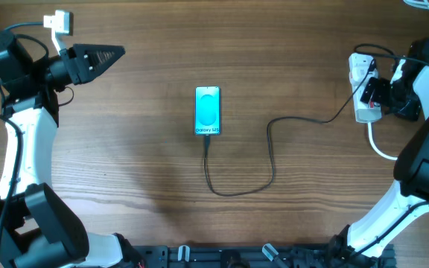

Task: Plug charger to phone and switch on socket

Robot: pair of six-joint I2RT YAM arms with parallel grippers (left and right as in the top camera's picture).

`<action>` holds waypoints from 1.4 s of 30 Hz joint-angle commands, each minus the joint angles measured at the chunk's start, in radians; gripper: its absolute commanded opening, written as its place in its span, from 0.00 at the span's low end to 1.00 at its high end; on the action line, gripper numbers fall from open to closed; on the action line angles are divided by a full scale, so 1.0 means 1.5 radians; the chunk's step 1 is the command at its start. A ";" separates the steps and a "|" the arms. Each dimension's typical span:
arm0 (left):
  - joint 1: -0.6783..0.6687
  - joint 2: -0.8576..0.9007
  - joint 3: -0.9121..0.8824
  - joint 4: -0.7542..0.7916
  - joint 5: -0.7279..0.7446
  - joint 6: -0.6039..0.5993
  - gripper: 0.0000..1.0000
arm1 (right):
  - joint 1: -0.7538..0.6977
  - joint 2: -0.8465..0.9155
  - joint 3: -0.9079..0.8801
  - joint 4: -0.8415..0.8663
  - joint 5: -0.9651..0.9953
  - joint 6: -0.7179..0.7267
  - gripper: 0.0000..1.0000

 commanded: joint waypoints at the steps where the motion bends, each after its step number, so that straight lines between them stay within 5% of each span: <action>1: 0.003 -0.017 0.012 0.000 0.011 0.008 1.00 | -0.005 0.018 -0.023 0.018 0.042 -0.027 1.00; 42: 0.003 -0.017 0.012 0.000 0.011 0.008 1.00 | -0.008 0.018 -0.023 0.278 0.042 -0.029 1.00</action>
